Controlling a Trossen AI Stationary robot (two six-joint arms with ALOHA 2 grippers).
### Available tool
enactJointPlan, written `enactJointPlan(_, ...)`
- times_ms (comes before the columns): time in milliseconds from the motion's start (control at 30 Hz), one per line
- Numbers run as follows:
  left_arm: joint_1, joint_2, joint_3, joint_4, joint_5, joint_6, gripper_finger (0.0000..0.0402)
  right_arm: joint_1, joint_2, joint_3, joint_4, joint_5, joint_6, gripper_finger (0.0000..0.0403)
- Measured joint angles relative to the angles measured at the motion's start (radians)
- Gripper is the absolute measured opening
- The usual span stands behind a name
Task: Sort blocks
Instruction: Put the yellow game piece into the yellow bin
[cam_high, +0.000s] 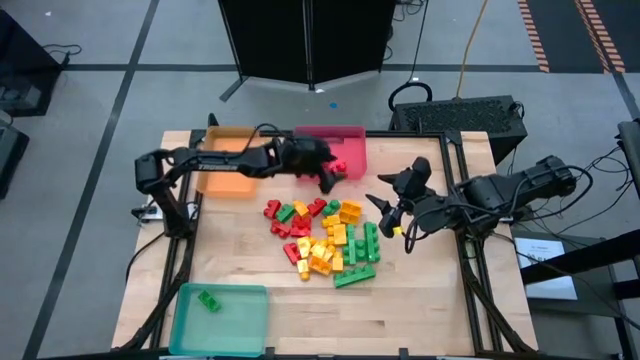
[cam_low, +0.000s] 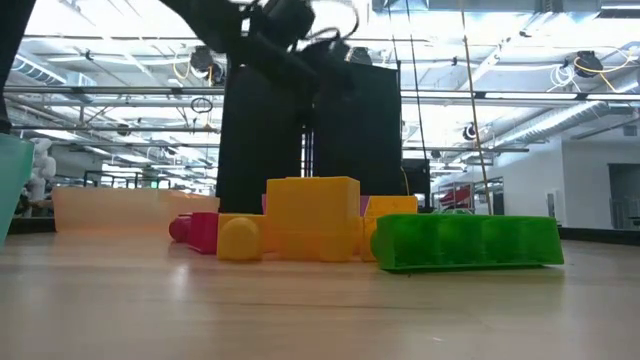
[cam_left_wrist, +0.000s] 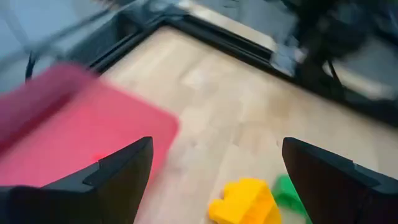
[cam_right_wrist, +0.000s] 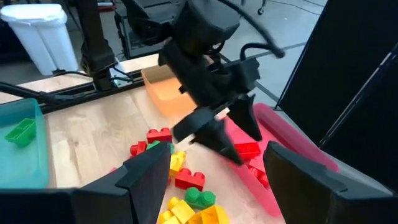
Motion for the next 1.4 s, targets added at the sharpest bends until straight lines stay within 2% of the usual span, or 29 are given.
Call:
enactJointPlan(133, -0.066, 0.019, 0.002, -0.010, 0.019, 0.177, 0.0358, 0.016, 0.000, 0.000, 0.000, 0.000, 0.001, 0.0249)
enactJointPlan(333, -0.086, 0.089, 0.009, 0.002, 0.127, 0.214, 0.0359, 0.027, 0.000, -0.001, -0.003, 0.000, 0.002, 0.0249)
enactJointPlan(467, -0.089, 0.159, 0.063, -0.005, 0.187, 0.232, 0.0359, 0.027, 0.000, -0.001, -0.012, -0.013, 0.005, 0.0249)
enactJointPlan(833, -0.093, 0.324, 0.217, -0.115, 0.224, 0.296, 0.0359, 0.026, 0.000, -0.001, -0.081, -0.052, 0.047, 0.0249)
enactJointPlan(1400, -0.075, 0.405, 0.222, -0.165, 0.153, 0.348, 0.0358, 0.026, 0.000, -0.001, -0.130, -0.056, 0.051, 0.0249)
